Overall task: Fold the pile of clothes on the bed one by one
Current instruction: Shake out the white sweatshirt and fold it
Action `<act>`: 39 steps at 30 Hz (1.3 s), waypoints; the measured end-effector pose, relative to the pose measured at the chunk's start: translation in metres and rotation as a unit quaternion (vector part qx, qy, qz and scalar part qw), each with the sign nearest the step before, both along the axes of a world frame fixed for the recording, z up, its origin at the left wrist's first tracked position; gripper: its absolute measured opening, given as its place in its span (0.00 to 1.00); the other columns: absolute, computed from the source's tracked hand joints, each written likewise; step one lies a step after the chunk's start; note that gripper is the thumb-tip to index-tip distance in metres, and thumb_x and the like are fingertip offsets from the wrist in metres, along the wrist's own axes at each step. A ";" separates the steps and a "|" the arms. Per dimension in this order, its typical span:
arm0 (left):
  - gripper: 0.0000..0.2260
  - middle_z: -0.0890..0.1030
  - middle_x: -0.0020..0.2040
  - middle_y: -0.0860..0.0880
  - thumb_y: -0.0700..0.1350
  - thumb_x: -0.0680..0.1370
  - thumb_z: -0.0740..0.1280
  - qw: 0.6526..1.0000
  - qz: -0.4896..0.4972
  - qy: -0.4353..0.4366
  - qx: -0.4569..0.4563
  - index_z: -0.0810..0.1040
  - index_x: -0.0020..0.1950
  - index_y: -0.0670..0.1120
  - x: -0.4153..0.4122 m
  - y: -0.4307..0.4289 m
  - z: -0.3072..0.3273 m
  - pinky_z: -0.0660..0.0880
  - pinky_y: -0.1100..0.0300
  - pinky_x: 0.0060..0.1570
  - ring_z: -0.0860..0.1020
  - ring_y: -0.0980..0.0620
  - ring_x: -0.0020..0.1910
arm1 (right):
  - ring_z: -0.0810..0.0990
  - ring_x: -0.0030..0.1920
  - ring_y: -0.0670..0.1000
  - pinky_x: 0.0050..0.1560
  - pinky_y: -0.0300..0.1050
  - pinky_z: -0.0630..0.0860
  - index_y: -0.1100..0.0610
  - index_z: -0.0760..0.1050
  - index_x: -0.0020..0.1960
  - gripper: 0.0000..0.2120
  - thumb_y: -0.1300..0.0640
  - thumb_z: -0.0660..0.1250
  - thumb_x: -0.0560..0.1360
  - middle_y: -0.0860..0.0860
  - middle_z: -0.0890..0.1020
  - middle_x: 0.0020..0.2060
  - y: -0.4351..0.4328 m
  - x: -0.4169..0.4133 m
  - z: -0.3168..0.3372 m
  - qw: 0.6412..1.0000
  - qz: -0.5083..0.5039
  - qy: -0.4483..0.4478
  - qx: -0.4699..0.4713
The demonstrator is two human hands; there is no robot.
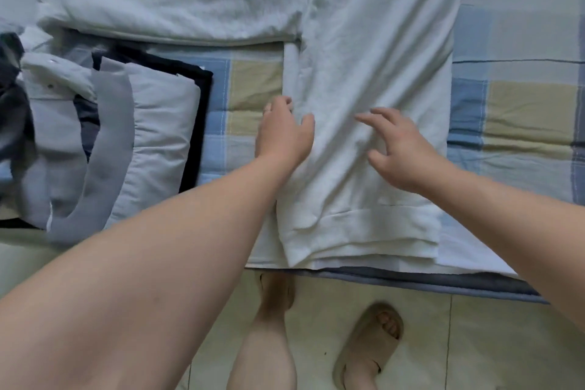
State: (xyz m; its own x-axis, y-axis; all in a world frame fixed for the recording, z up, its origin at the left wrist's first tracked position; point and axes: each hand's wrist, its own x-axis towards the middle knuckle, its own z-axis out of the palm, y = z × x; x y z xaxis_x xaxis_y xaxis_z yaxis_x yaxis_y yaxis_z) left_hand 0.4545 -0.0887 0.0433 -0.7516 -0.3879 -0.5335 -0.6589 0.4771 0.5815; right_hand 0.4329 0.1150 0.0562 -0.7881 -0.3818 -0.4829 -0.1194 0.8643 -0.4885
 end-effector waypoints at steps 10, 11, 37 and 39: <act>0.08 0.77 0.46 0.49 0.51 0.83 0.63 0.997 0.057 -0.009 0.058 0.71 0.53 0.46 -0.094 -0.036 -0.035 0.66 0.57 0.36 0.75 0.47 0.44 | 0.51 0.80 0.58 0.79 0.51 0.52 0.42 0.57 0.80 0.37 0.56 0.67 0.76 0.55 0.48 0.82 -0.042 -0.033 -0.040 0.991 0.019 -0.091 0.099; 0.08 0.77 0.47 0.49 0.51 0.83 0.62 0.996 0.069 -0.025 0.051 0.71 0.53 0.46 -0.091 -0.045 -0.036 0.65 0.57 0.35 0.76 0.47 0.44 | 0.51 0.80 0.58 0.79 0.51 0.52 0.43 0.58 0.80 0.36 0.57 0.67 0.76 0.55 0.48 0.82 -0.043 -0.034 -0.041 0.989 0.020 -0.102 0.104; 0.19 0.77 0.64 0.43 0.54 0.76 0.57 0.877 -0.378 0.148 -0.255 0.78 0.58 0.45 0.068 0.020 -0.031 0.61 0.46 0.65 0.71 0.39 0.67 | 0.37 0.80 0.59 0.79 0.58 0.41 0.44 0.43 0.82 0.34 0.43 0.55 0.82 0.57 0.37 0.81 0.045 0.066 -0.051 0.978 0.129 -0.016 0.162; 0.23 0.62 0.80 0.45 0.57 0.81 0.57 0.896 -0.373 0.092 -0.223 0.68 0.75 0.52 0.067 0.037 -0.038 0.52 0.42 0.75 0.56 0.42 0.79 | 0.37 0.81 0.57 0.78 0.55 0.39 0.43 0.43 0.82 0.35 0.42 0.58 0.81 0.55 0.37 0.81 0.050 0.104 -0.046 0.976 0.178 -0.032 0.124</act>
State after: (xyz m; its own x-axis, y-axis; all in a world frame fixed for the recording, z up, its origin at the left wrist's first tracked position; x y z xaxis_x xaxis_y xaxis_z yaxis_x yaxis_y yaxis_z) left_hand 0.5216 -0.0515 0.0049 -0.9494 0.1158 -0.2919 0.0275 0.9566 0.2900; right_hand 0.5369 0.1652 0.0098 -0.5923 -0.4900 -0.6396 -0.4089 0.8668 -0.2855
